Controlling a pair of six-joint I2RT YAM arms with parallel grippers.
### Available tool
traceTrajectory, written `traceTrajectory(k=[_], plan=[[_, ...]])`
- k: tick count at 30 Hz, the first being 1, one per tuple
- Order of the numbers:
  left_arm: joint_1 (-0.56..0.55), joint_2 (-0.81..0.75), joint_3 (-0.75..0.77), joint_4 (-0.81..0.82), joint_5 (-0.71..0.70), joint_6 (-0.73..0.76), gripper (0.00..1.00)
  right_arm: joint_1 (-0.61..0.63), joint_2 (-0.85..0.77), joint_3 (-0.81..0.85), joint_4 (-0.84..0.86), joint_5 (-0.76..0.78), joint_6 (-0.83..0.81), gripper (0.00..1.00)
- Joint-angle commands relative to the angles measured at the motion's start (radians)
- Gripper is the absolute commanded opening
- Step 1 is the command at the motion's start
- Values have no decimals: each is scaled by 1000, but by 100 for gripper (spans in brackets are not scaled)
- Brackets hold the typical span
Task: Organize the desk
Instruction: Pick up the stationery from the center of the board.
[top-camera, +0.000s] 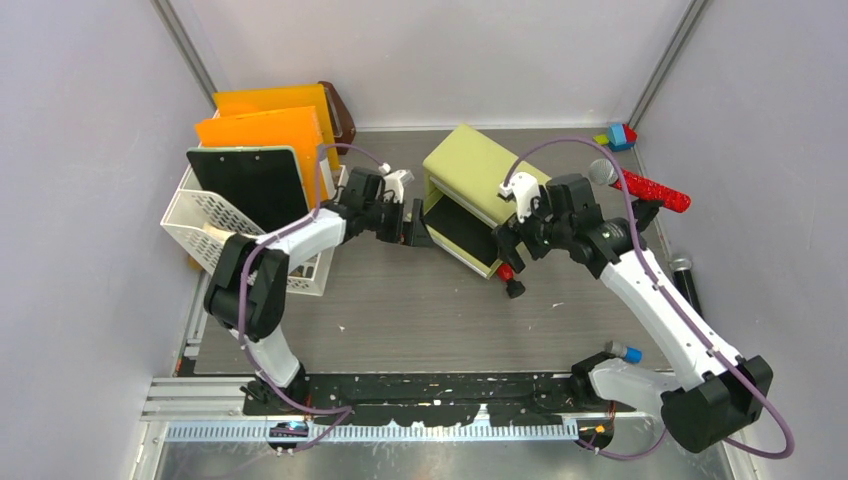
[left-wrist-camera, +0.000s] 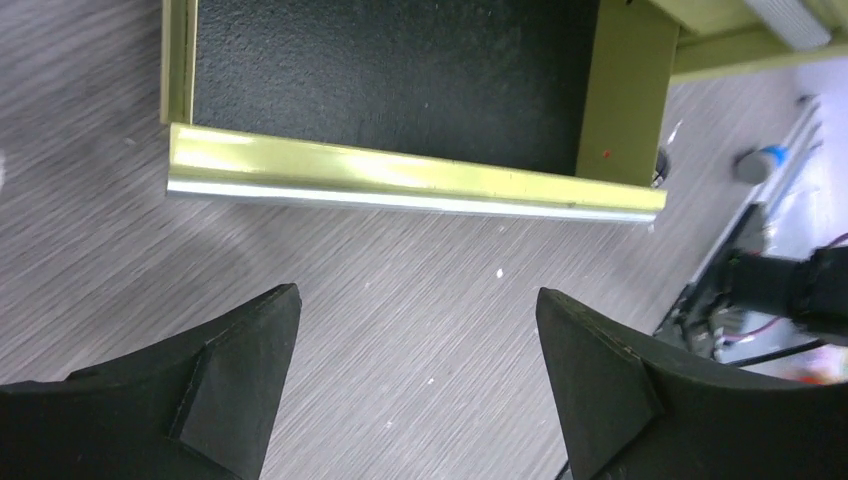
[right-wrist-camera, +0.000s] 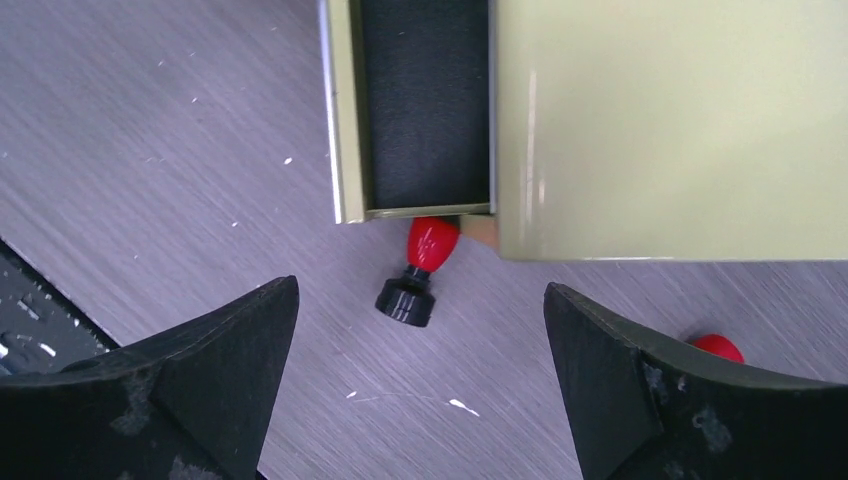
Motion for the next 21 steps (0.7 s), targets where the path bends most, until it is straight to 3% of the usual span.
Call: traceTrajectory(k=[1,10,21], plan=[[-10,-131,48,-208,-135,241,92,-4,-76,-58,-2,-84,-44,100],[-10,-254,96,-315,-219,366,94,-4,-114,-208,-80,-89,-147,99],[-10,-303,101,-324,-289,449,94,-3,55,-353,172,1,-102,85]])
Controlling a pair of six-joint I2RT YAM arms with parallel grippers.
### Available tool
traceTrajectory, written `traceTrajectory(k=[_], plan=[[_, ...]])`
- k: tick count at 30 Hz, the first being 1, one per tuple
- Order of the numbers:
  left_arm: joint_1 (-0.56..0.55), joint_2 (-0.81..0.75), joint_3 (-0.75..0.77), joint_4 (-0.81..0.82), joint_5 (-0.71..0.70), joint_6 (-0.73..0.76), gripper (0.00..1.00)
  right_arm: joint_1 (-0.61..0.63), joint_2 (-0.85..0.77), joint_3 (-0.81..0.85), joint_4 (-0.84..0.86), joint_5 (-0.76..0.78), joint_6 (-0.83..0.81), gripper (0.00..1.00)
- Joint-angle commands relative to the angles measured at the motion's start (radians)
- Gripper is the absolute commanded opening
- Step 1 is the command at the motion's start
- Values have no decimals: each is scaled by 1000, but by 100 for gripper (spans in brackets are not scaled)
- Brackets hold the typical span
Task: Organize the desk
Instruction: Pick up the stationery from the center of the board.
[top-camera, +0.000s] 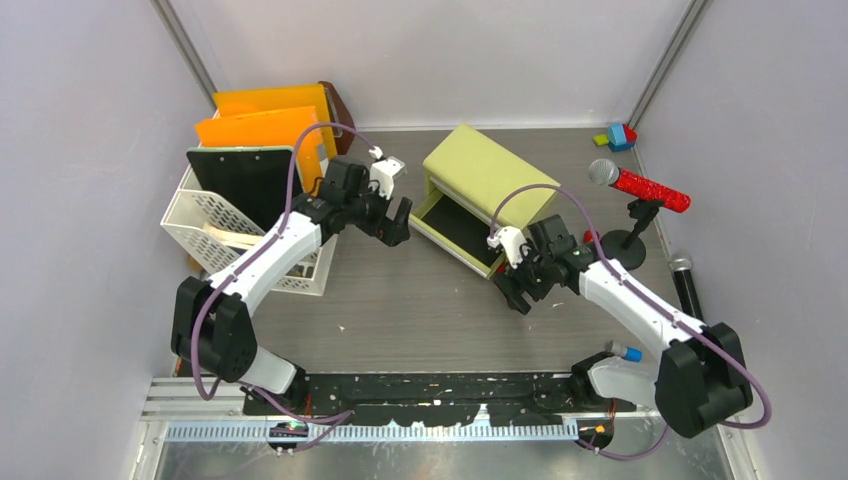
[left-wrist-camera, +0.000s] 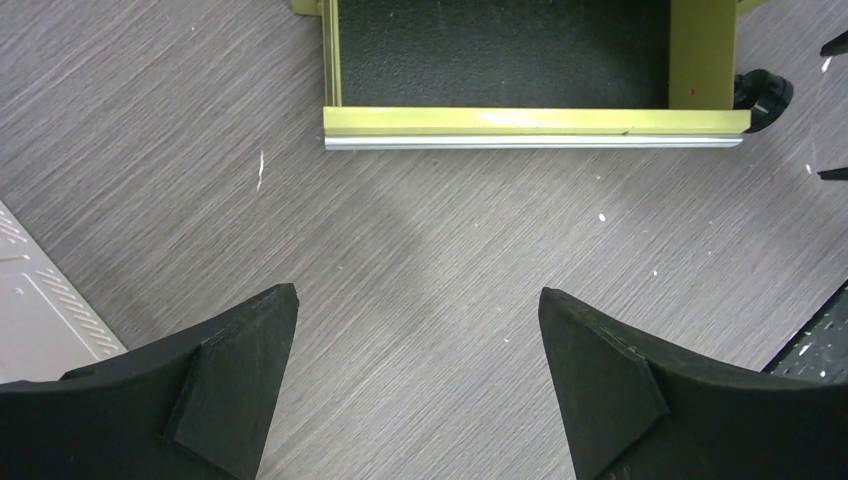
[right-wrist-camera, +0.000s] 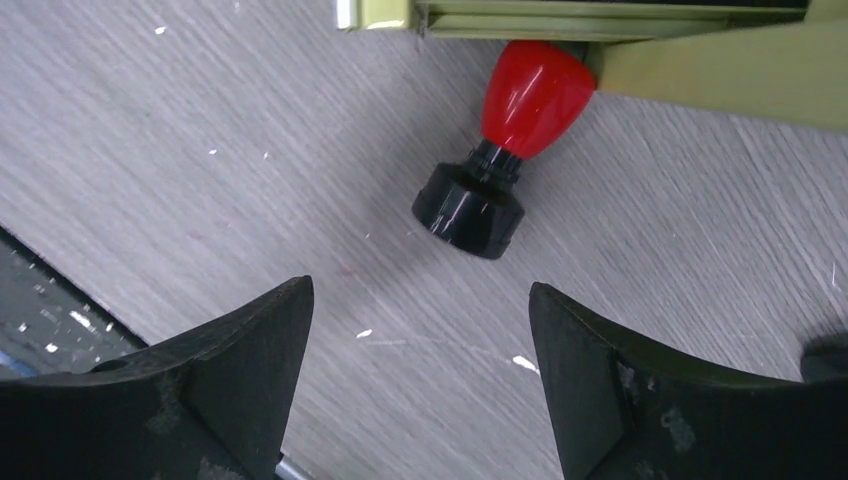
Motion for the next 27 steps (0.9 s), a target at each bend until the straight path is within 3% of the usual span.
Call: traceTrajectory(k=[1,9,19,21,27], plan=[[-1,-29,26,-16,-37,46,94,-3,52,-23,182,28,1,83],[0,-35,2,0,-47,59,94,-3,148,-62,307,59,-7,79],[-1,-34,-2,9,-50,64,94,-3,172,-74,344,25,-28,69],[-1,-38,-4,10,-52,66,94,-2,167,-76,346,16,-30,64],[0,-48,-12,14,-60,79,94,-3,136,-63,305,-2,-68,38]])
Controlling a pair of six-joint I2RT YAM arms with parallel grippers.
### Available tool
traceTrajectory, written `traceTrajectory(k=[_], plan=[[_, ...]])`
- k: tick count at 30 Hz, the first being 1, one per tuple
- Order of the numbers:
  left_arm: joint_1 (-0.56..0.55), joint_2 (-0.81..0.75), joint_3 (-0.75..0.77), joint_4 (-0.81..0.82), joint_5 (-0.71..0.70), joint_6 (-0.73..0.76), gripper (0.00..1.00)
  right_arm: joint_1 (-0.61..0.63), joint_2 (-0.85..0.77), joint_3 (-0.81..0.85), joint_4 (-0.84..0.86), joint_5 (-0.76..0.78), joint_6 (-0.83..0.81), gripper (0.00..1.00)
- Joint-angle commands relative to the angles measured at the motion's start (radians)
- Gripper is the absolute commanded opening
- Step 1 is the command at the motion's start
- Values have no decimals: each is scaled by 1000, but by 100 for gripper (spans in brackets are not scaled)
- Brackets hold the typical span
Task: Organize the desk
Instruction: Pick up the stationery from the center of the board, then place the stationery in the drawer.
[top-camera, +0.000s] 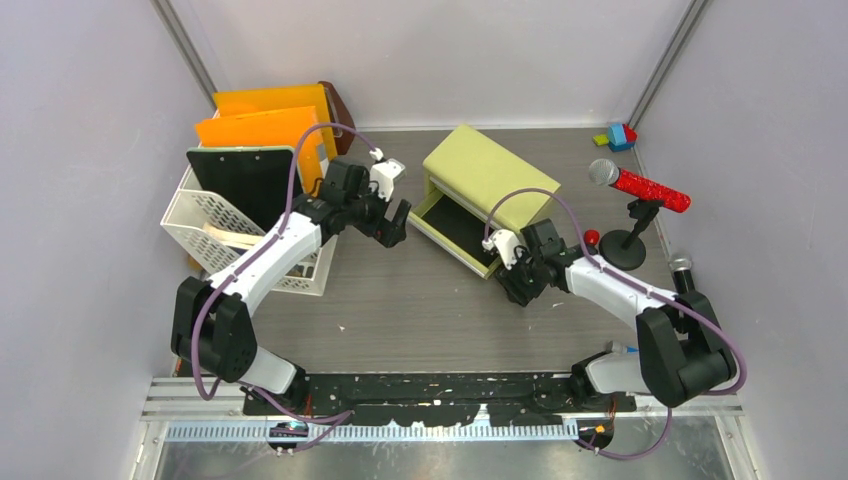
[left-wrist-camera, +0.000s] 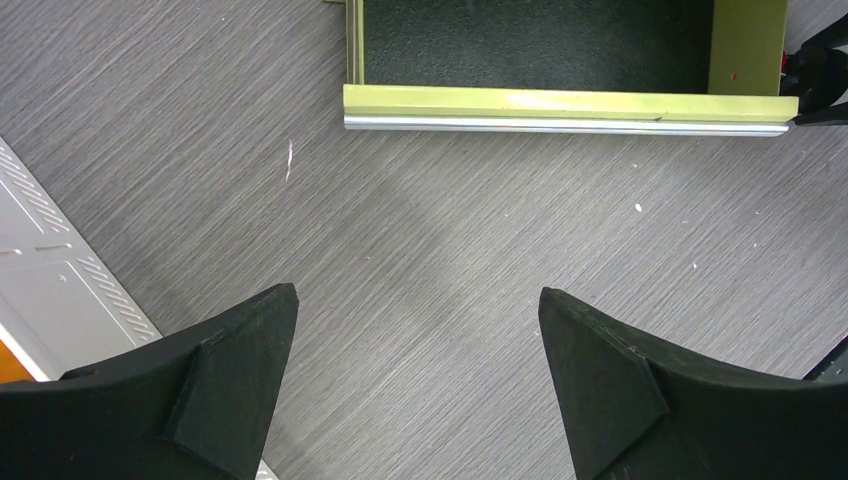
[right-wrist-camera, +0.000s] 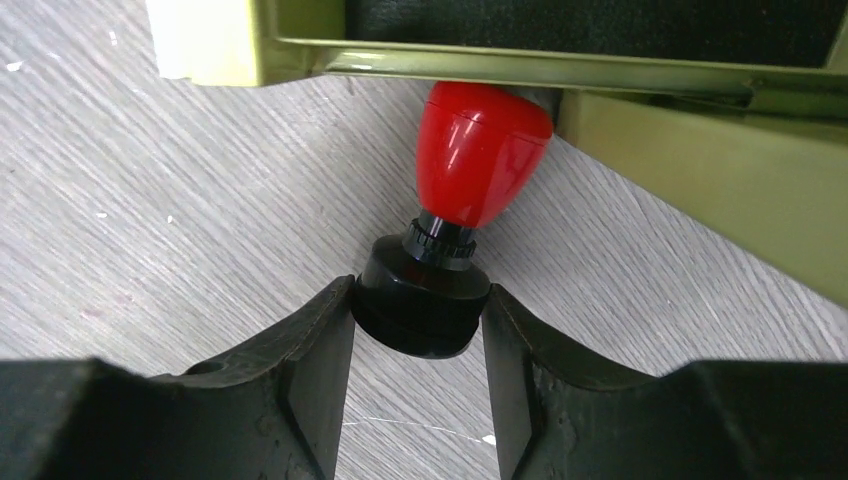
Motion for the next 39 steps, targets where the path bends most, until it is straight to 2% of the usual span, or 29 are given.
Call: traceTrajectory(k=[1,2,4,9,12,18,23,26,30,33,35,39], plan=[[-1,-52,-10,26,-9,24,94,5,-48,27,7,-50,-64,35],[-1,-56,-13,26,-9,27,94,5,-69,42,-17,-50,-85,30],[0,-64,-17,28,-8,35,94,5,-104,76,-107,-44,-127,28],[0,-100,-20,26,-15,62,94,8,-178,196,-420,-83,-218,26],[0,-123,-8,11,-22,74,96,34,-206,294,-530,-110,-215,26],[0,-157,20,-24,-87,77,99,130,-169,427,-446,-76,-100,26],[0,-180,24,-67,-103,95,100,177,-27,519,-362,-29,-24,29],[0,-211,1,-57,-103,96,100,197,42,551,-272,65,6,30],[0,-246,-23,-45,-97,97,100,207,156,610,-240,143,37,32],[0,-264,-37,-38,-90,98,100,213,222,639,-241,181,37,42],[0,-274,-43,-33,-86,97,100,215,243,643,-237,214,36,54],[0,-280,-40,-31,-78,95,100,215,241,647,-243,238,50,64]])
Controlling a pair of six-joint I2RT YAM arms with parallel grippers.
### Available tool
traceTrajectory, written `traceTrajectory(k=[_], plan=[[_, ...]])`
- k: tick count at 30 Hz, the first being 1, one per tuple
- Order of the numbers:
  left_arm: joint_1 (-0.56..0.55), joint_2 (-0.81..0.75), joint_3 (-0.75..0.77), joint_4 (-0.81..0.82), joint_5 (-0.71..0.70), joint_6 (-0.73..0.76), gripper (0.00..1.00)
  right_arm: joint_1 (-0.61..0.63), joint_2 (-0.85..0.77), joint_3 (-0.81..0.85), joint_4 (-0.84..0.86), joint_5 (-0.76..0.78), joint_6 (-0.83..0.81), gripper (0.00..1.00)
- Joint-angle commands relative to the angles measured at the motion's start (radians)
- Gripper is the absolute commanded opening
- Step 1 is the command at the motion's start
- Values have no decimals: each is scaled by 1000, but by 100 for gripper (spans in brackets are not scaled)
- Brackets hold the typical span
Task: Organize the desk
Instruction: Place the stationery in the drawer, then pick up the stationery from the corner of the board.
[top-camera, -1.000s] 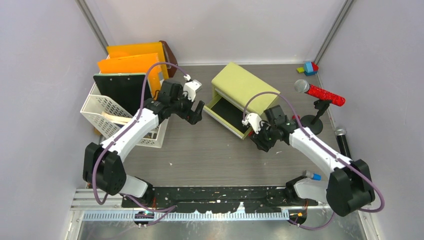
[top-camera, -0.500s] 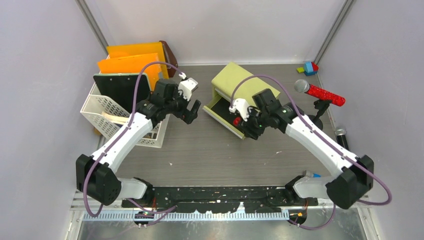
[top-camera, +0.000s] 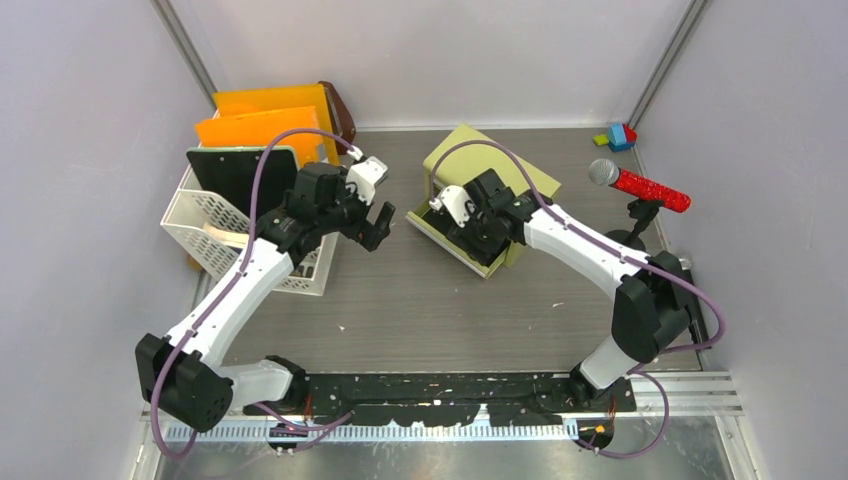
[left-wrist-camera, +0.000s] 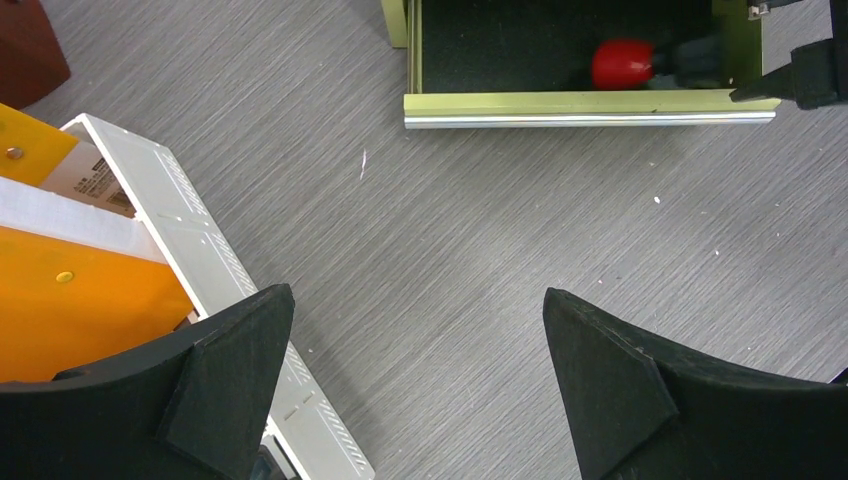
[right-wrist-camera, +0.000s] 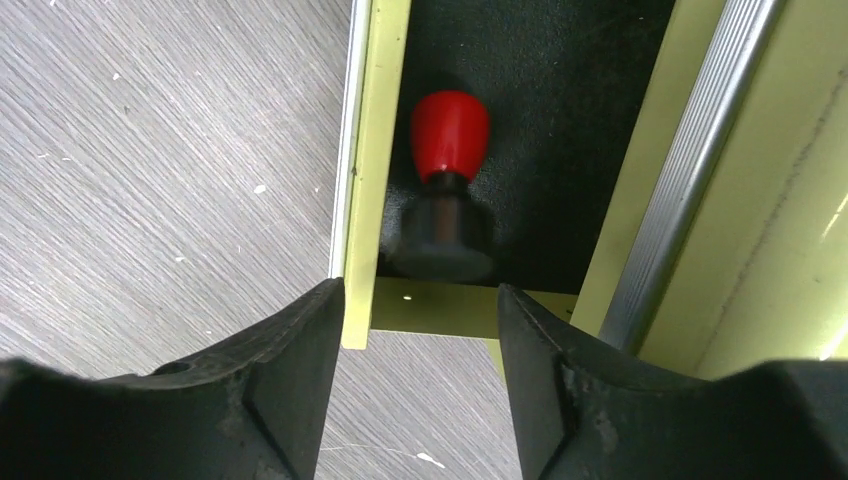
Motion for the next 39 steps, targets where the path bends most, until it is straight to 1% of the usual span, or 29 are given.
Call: traceTrajectory(k=[1,4,6,10,16,18,21,24,25,28,34,36,39], plan=[[0,-27,2,23,14,16,100,-8,-20,60,29,78,19,66],[0,-30,12,17,16,17,100,0,-66,75,-9,69,39,72],[0,-32,19,7,14,22,100,5,-99,85,-38,60,47,74],[0,-42,28,-7,13,32,100,6,-213,68,-117,51,25,75],[0,-47,22,-10,24,56,100,-3,-438,-133,-272,110,-104,77],[0,-41,23,-12,36,64,100,-23,-506,-181,-343,118,-141,78],[0,-28,30,-19,56,69,100,-95,-581,-219,-491,111,-216,80],[0,-12,39,-28,60,75,100,-168,-605,-252,-633,105,-287,80],[0,-4,42,-33,60,77,100,-199,-611,-261,-656,108,-326,81],[0,13,44,-39,51,86,100,-241,-617,-330,-746,134,-406,81],[0,49,52,-41,32,95,100,-308,-579,-451,-797,232,-510,82],[0,60,55,-39,33,90,100,-358,-540,-469,-789,237,-541,82],[0,68,57,-36,36,87,100,-394,-505,-500,-754,246,-567,82]])
